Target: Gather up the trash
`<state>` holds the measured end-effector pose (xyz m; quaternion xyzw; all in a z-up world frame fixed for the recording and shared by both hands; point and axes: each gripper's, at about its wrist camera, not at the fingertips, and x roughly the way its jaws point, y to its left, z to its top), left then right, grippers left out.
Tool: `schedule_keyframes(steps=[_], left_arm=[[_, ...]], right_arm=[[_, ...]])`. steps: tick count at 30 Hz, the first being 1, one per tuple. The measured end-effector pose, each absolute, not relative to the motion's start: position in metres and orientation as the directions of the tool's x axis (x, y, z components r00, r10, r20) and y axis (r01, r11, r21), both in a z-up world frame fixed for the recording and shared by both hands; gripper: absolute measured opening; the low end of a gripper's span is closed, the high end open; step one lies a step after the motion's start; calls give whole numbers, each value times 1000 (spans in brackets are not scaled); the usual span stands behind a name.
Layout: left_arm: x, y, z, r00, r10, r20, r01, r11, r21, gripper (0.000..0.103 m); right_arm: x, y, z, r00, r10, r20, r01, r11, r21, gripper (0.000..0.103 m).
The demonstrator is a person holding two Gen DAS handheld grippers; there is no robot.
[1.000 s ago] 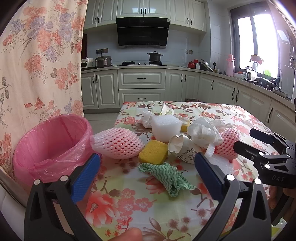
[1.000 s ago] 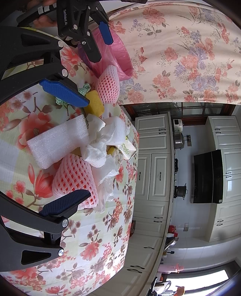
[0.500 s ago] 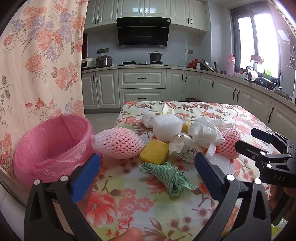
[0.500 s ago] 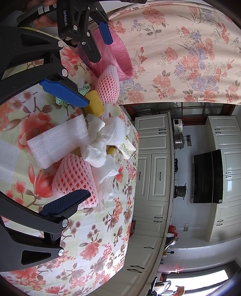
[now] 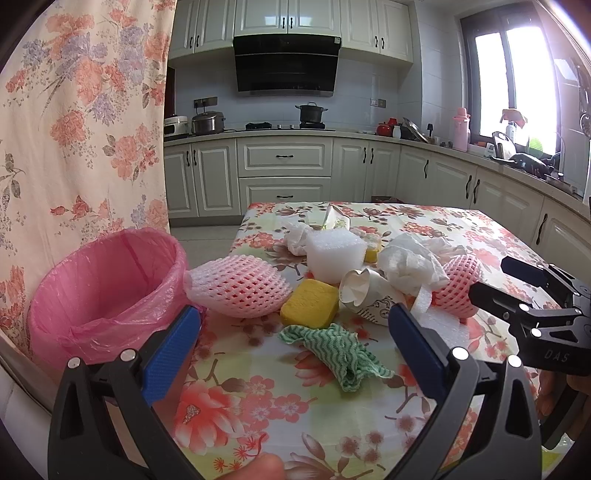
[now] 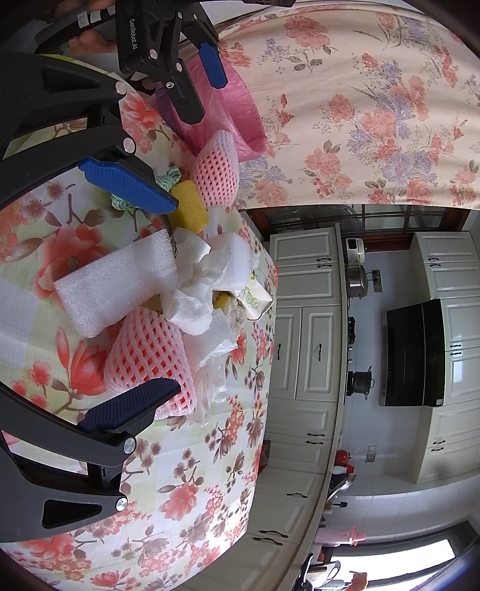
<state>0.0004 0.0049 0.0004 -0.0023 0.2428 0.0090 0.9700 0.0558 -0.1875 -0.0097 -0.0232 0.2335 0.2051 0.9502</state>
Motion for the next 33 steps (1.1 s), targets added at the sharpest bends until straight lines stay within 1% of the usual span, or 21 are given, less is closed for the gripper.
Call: schedule_keyframes(steps=[33], left_arm=[[0,6,2,881,16,-472,-18,1000,-1,99]], right_arm=[[57,-186,-12,806,378,-456,-401,915,51,85]])
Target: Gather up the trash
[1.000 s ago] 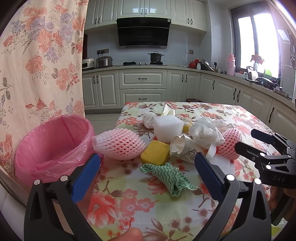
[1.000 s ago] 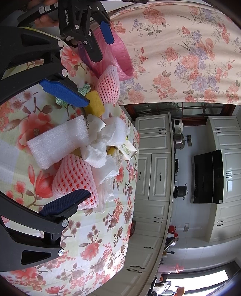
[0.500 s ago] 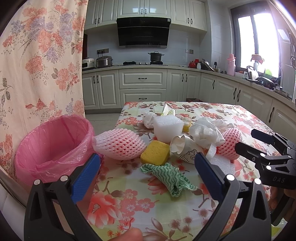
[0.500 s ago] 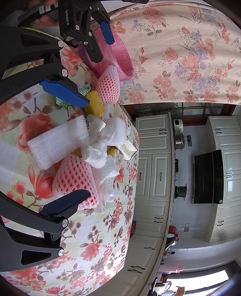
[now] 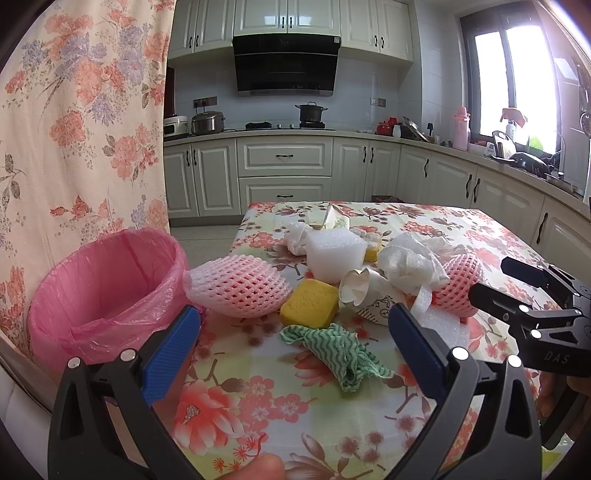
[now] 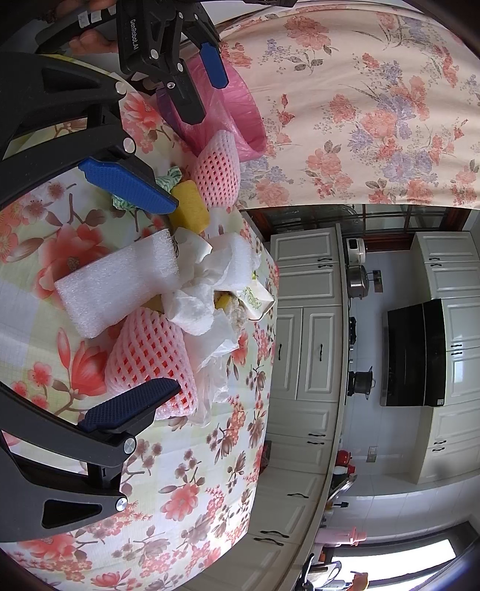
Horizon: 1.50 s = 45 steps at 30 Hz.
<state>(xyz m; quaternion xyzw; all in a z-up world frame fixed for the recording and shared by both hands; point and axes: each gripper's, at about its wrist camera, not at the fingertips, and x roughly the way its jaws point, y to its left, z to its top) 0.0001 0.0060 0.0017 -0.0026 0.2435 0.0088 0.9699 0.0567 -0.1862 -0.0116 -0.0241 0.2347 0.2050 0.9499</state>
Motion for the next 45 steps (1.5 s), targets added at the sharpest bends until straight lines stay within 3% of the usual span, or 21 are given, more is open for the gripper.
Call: schedule_keyframes(steps=[18,38,42,45], left_arm=[[6,9,-11,863,-21,-505,-2,999,-45,99],[33,4,-30,791,-60,-609,-8,994,-108,98],[41,-1,-34,770,-74,-634,-1,993,-117,97],[48,-5,-37,751,-83,-655,3,992,-122,89]], right_arm=[[71,-216,-23,823,281,-494,-305,952,33,85],[140,-220,-49,681,259,-685,-282,956,81,84],[144,-216,-53,664,249,-705,-289,955,64,66],[146,-214,-57,650,250,-718,-300,952,60,59]])
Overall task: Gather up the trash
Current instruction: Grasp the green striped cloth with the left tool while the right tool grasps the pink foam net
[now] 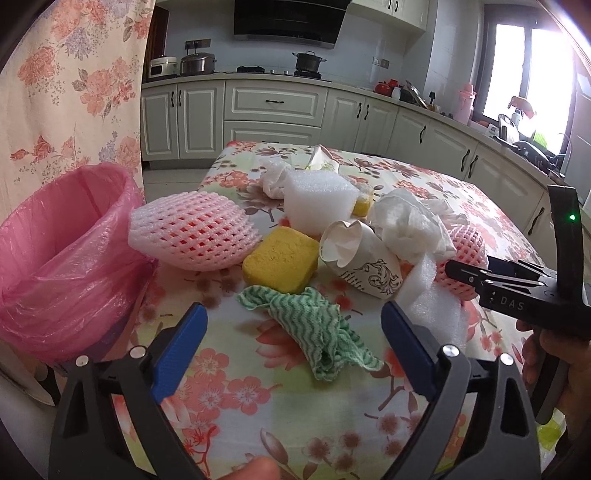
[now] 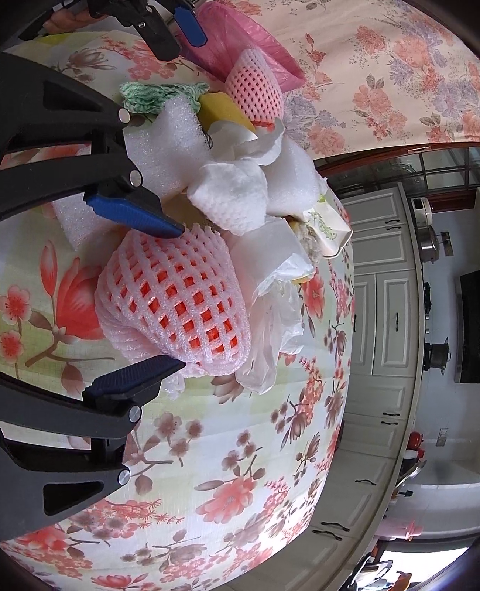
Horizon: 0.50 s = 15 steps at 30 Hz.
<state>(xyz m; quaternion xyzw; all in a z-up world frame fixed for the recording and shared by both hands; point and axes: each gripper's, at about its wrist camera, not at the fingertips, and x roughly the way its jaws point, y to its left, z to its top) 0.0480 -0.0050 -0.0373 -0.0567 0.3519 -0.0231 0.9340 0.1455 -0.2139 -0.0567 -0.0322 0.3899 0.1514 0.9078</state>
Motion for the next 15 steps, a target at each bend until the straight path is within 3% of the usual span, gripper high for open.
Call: schedule_keyframes(steps=[9,15], left_arm=[[65,-11,-55,682,-93,-725,-22,989,-147,65],[72,-9,-60,648,-109,-754,-41,983,-178,53]], right_arm=[[141,-211,-56,631,292,-719,-341,936,82,33],[129,-215,-45,649,304,-698,-348,934,84,30]])
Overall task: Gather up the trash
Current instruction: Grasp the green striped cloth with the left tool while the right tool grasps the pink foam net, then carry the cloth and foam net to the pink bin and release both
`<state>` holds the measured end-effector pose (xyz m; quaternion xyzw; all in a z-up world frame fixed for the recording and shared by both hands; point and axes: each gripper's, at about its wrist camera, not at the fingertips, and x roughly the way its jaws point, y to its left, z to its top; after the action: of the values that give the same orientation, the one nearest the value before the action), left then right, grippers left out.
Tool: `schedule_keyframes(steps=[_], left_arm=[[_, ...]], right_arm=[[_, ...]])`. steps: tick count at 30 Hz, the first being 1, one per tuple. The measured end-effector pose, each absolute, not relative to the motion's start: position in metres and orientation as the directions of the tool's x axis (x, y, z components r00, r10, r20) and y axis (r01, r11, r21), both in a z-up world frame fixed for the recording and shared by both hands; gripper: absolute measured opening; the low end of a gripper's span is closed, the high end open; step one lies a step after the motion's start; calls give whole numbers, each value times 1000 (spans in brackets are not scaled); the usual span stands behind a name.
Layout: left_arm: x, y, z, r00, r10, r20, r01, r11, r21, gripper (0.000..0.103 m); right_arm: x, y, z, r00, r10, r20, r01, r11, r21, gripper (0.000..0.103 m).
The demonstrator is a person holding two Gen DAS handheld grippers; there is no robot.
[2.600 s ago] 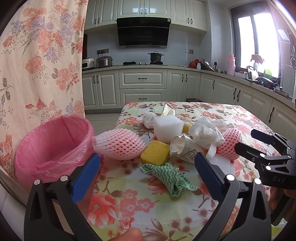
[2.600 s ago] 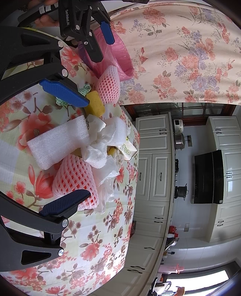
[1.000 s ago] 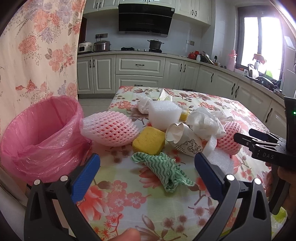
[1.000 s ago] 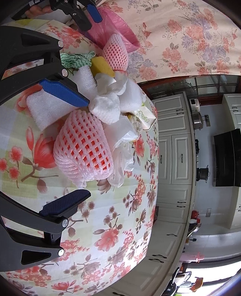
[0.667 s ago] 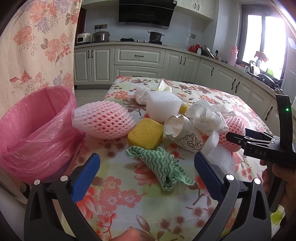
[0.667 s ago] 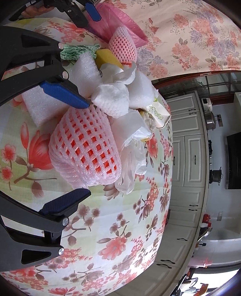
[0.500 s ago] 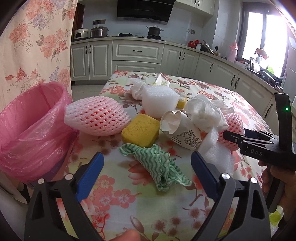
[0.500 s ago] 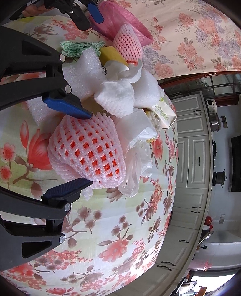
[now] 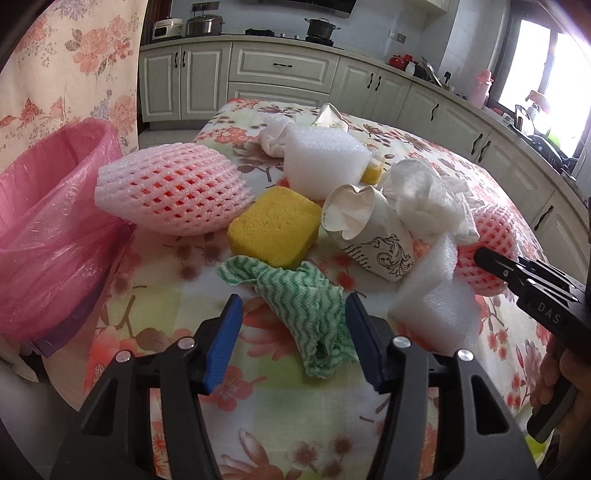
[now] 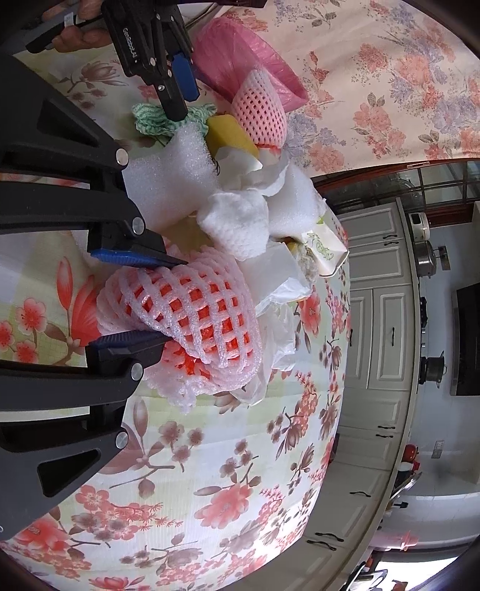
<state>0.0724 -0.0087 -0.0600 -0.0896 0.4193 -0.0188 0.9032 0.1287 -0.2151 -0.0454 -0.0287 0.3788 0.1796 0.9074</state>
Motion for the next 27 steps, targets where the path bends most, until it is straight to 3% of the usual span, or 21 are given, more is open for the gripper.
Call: schedule_keyframes(steps=[4,11,27], left_arm=[[75,-10,-62,631,-124,-766,-37,981,-190,37],[75,-14,-60,624,-142,-769,-17,981,-195,21],[46,9,-6,721,-106,-684,-32,982,-187,20]], right_arm=[[121,-221,-35,666,309,-679,-344,935,88,29],[114,-229,-18,691,315,-650,-336,937,98,29],[103,-225,28,748,347,-566,-353,930,103,29]])
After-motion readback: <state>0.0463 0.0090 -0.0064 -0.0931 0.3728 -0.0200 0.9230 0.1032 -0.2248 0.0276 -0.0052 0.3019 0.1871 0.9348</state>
